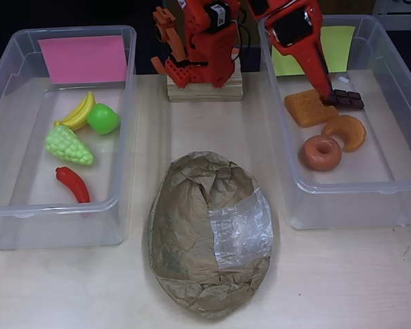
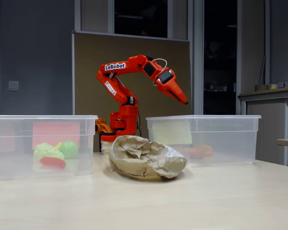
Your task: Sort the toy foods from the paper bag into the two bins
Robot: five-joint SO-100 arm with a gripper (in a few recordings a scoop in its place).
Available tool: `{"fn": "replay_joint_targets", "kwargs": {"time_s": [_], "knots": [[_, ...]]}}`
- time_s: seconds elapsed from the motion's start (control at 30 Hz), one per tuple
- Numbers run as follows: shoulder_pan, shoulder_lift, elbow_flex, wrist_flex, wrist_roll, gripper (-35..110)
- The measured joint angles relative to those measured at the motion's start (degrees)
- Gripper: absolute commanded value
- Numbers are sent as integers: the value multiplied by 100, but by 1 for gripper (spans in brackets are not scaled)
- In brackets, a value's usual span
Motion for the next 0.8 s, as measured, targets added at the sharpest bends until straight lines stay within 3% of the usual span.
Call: {"fn": "replay_joint_targets", "kwargs": {"time_s": [0.13, 0.23, 0.5, 0.8], "knots": [[422, 896, 510, -782, -2145, 0], [914, 1731, 1151, -993, -3050, 0], [2487, 2733, 1758, -70, -3595, 0], [3577, 3410, 2522, 35, -3920, 0]]}}
